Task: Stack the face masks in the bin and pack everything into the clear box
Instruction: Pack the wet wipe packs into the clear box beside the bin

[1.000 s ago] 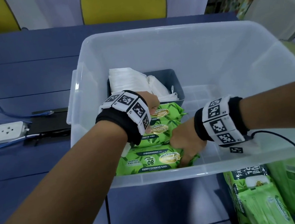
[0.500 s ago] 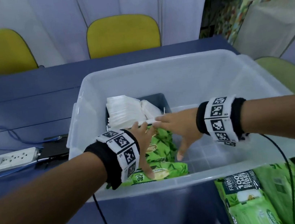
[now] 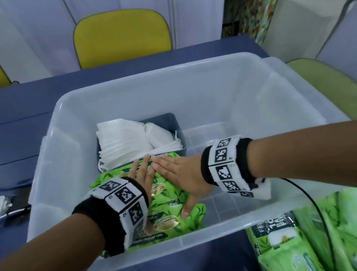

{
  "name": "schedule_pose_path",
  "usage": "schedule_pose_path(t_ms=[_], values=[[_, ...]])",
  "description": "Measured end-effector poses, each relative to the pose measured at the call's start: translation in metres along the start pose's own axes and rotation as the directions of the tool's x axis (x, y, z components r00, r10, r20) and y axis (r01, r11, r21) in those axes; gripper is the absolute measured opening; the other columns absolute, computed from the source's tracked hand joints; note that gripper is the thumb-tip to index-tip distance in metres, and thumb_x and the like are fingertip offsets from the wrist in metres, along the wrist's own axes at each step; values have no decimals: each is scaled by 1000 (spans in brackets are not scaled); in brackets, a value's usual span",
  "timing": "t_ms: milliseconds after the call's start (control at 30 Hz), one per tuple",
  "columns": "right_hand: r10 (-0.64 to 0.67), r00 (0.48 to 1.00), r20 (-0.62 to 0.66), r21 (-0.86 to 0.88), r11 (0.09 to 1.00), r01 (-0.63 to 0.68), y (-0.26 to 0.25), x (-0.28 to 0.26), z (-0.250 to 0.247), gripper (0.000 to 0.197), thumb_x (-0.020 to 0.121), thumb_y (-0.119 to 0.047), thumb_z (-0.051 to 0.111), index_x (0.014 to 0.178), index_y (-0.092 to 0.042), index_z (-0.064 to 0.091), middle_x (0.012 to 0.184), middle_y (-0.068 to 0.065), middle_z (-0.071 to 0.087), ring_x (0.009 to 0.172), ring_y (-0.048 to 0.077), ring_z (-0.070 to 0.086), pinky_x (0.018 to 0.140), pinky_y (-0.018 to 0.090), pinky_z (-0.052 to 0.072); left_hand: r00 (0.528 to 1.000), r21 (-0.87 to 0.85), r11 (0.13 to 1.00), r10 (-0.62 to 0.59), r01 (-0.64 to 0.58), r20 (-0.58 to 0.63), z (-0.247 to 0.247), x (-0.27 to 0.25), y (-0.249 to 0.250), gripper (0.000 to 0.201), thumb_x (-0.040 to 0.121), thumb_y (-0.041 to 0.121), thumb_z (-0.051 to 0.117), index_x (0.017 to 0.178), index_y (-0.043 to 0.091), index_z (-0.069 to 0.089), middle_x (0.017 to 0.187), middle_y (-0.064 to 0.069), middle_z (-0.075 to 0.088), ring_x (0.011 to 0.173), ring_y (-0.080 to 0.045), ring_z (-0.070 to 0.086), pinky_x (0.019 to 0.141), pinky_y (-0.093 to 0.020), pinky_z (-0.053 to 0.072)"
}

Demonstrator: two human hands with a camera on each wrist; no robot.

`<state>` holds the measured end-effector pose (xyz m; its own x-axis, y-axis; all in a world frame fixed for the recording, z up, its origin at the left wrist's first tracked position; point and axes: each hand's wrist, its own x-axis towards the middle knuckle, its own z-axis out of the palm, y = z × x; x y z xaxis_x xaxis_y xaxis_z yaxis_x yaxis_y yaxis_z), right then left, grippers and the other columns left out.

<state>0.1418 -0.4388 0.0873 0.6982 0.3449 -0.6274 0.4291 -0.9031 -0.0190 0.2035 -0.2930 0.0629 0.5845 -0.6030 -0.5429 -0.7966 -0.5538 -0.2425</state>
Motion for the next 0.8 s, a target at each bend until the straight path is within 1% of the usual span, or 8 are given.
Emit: schedule_pose_path(t_ms=[67, 200, 300, 400, 500, 600, 667, 800], values=[[9, 1000, 9, -28, 1000, -8, 0, -7, -14, 114, 84, -61, 57, 148, 6, -10, 157, 22, -13, 147, 29, -6, 114, 26, -3, 990, 51, 998, -49, 42, 135, -9, -10, 12, 144, 66, 61, 73, 134, 2, -39, 126, -9, -52, 142, -34, -23, 116, -43, 3], [95, 982, -163, 22, 995, -93, 17, -50, -64, 68, 94, -55, 45, 141, -6, 42, 136, 8, 54, 120, 24, 51, 89, 25, 36, 991, 207, 978, -23, -6, 134, -18, -19, 16, 126, 78, 55, 66, 140, -4, -26, 152, -22, -26, 142, -33, -21, 116, -38, -1], [186, 909, -372, 185, 975, -124, 28, -125, -96, 56, 97, -48, 44, 139, -11, 45, 127, 0, 59, 113, 18, 52, 84, 19, 32, 991, 230, 973, -7, -25, 136, -24, -20, 12, 104, 90, 42, 57, 145, 1, -21, 155, -21, -18, 145, -28, -13, 118, -36, 8], [326, 795, -512, 417, 903, -102, 33, -204, -93, 52, 96, -43, 50, 141, -17, 45, 129, -5, 60, 111, 7, 54, 88, 12, 35, 985, 180, 980, 60, -89, 160, -56, -23, -1, 81, 92, 46, 52, 152, 20, 5, 157, -6, 18, 141, -19, 29, 110, -28, 31], [470, 664, -581, 570, 818, -79, 33, -259, -49, 44, 95, -38, 54, 135, -19, 54, 120, -3, 66, 108, 7, 60, 94, 19, 44, 987, 263, 954, 156, -141, -37, -86, -25, -20, 46, 97, 40, 38, 143, 36, 30, 141, 11, 44, 127, -9, 45, 105, -23, 35], [649, 490, -583, 708, 701, -86, 21, -291, 23, 33, 93, -31, 59, 124, -19, 63, 109, -3, 70, 101, 6, 64, 86, 19, 46, 957, 104, 988, 137, -114, -257, -121, -31, -28, 41, 98, 30, 44, 138, 35, 38, 133, 8, 52, 121, -15, 50, 102, -29, 38], [748, 426, -508, 795, 598, -101, 6, -303, 74, 28, 92, -27, 61, 118, -20, 66, 103, -3, 71, 97, 6, 65, 82, 15, 45, 871, -31, 983, 144, -180, -471, -146, -43, -24, 40, 93, 20, 53, 131, 30, 49, 120, 0, 62, 109, -25, 58, 94, -39, 46], [868, 356, -347, 886, 428, -180, -24, -301, 168, 21, 90, -23, 64, 109, -17, 70, 96, -2, 73, 90, 14, 66, 80, 19, 48, 505, 3, 880, 275, -475, -818, -180, -93, 33, 37, 84, 4, 63, 119, 17, 60, 98, -11, 69, 83, -34, 63, 76, -53, 52]])
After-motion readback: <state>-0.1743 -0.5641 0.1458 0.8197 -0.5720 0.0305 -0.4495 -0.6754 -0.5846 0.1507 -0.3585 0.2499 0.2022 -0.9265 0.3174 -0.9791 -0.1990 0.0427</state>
